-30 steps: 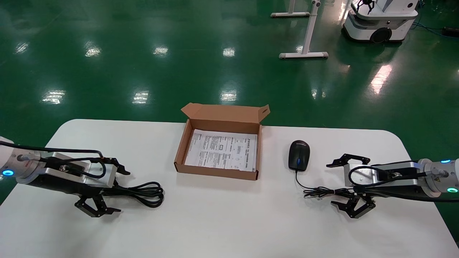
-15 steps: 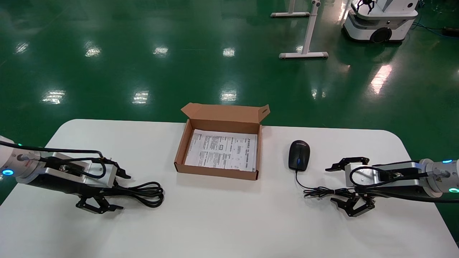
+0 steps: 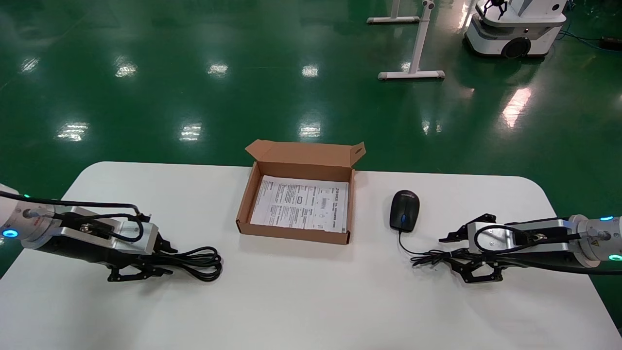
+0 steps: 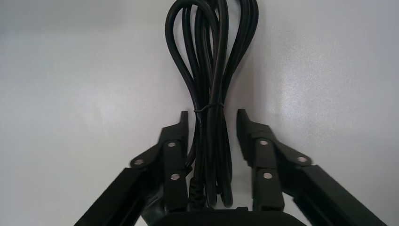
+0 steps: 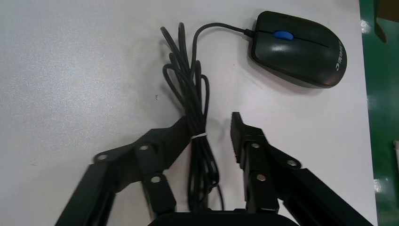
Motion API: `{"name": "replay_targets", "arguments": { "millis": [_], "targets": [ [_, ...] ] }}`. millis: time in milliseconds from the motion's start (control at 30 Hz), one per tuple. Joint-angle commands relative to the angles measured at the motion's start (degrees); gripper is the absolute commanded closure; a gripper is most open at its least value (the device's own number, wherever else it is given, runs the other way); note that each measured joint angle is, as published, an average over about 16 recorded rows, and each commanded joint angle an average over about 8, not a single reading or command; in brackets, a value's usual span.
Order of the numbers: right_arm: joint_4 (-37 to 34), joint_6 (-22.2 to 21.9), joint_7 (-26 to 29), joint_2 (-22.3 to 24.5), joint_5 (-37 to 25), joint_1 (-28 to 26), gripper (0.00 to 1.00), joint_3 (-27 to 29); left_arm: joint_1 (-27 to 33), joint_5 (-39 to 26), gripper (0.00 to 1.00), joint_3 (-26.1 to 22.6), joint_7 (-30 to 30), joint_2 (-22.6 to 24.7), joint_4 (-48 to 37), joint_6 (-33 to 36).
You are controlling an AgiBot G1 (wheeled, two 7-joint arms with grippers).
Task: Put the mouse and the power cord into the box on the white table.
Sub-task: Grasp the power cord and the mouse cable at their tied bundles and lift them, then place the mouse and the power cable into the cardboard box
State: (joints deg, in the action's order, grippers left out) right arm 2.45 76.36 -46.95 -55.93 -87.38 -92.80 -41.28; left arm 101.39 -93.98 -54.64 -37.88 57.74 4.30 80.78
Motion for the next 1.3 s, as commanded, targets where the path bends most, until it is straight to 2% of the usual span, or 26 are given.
{"name": "replay_targets", "arguments": {
  "millis": [33,400,600,733,933,1100,1300],
  "targets": [
    [0.02,0.00,0.01,0.01,0.00,-0.01,1.00,0.00,0.00,-0.01,1.00,-0.01,0.01,-0.01,0.02,0.02],
    [0.08,-0.02,0.04,0.05,0.08,-0.04,1.00,0.02,0.02,0.14,1.00,0.08,0.16,-0.07,-0.02,-0.10],
    [0.36,-0.19,-0.03,0.50,0.32,-0.78,1.00,0.18,1.29,2.59,1.00,1.77,1.11,-1.34,-0.61,1.02],
    [0.96,-0.60,0.47,1.38,1.02,-3.23,1.00,0.73,3.34,5.29,1.00,3.65,0.84,-3.83,-0.31,3.32],
    [2.52,-1.96,3.29,1.29,3.12,-10.02,1.00,2.35,8.72,9.20,1.00,6.54,1.27,-8.66,1.13,4.85],
    [4.56,-4.01,5.33,-1.58,5.50,-15.60,1.00,4.12,15.11,12.20,1.00,9.06,5.26,-9.34,2.55,-0.55],
    [6.84,-5.95,5.80,-7.05,8.04,-18.95,1.00,5.83,21.88,14.64,1.00,11.33,9.59,-4.41,4.99,-10.40]
  ]
}}
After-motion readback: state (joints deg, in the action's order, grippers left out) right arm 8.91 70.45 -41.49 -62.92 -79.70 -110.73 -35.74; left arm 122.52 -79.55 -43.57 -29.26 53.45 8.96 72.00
